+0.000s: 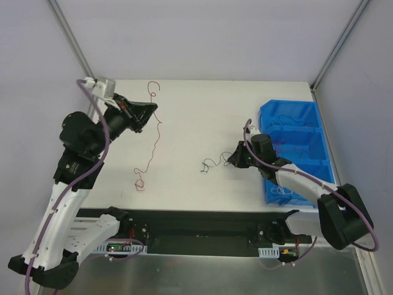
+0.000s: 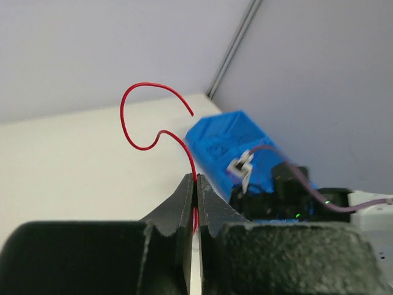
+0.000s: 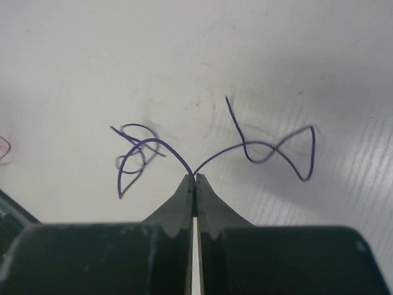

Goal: Untangle the cables

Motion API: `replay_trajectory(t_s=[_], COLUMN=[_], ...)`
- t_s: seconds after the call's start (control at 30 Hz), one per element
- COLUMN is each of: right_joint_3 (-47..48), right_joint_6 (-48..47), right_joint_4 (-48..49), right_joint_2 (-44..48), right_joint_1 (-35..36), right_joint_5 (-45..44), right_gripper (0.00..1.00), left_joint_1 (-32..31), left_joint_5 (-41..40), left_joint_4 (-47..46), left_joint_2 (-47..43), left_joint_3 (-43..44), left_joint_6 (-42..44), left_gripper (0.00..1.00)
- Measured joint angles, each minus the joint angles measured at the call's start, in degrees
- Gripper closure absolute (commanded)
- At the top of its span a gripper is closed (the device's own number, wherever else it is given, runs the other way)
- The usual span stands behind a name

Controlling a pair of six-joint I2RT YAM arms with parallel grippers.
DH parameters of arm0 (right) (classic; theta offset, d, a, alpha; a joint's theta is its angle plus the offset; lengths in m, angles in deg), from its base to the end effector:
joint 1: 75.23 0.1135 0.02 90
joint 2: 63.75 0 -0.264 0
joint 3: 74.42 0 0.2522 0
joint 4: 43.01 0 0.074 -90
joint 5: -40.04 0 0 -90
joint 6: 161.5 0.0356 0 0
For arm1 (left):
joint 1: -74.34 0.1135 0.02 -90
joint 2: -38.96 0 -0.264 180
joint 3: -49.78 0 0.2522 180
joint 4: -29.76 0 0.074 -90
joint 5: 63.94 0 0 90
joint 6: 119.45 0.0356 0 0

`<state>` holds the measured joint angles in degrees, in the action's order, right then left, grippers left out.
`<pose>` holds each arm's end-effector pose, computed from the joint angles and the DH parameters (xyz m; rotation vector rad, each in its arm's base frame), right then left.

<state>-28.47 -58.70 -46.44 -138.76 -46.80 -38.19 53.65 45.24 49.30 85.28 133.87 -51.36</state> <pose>0.2287 0.1321 0.1875 -0.4204 2.1524 0.6343 0.1261 -0.0601 0.4926 0.2860 1.2862 -0.8462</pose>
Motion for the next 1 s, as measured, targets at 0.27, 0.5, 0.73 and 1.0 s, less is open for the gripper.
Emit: replay_trajectory(t_s=[0.27, 0.5, 0.73, 1.0], right_joint_3=[7.0, 15.8, 26.3, 38.4], right_joint_6=[-2.7, -4.3, -7.3, -9.3], right_joint_4=[-11.0, -19.0, -24.4, -25.8], right_joint_2=[16.0, 22.8, 20.6, 8.8], right_joint_1=[0.0, -5.1, -14.8, -26.1], right_joint_5=[-1.0, -4.1, -8.3, -11.4], right_gripper=[1.00, 1.00, 1.00, 1.00], left_joint_1=[0.0, 0.0, 0.0, -6.8], left_joint_5=[-1.0, 3.4, 9.7, 9.5], left_joint_4=[2.5, 4.0, 3.8, 4.5], left_joint_2=[9.4, 15.1, 18.0, 18.3], left_joint_3=[-11.4, -13.9, -14.3, -15.6], left_joint_6=[-4.2, -5.0, -4.9, -0.9], left_gripper=[1.00, 1.00, 1.00, 1.00])
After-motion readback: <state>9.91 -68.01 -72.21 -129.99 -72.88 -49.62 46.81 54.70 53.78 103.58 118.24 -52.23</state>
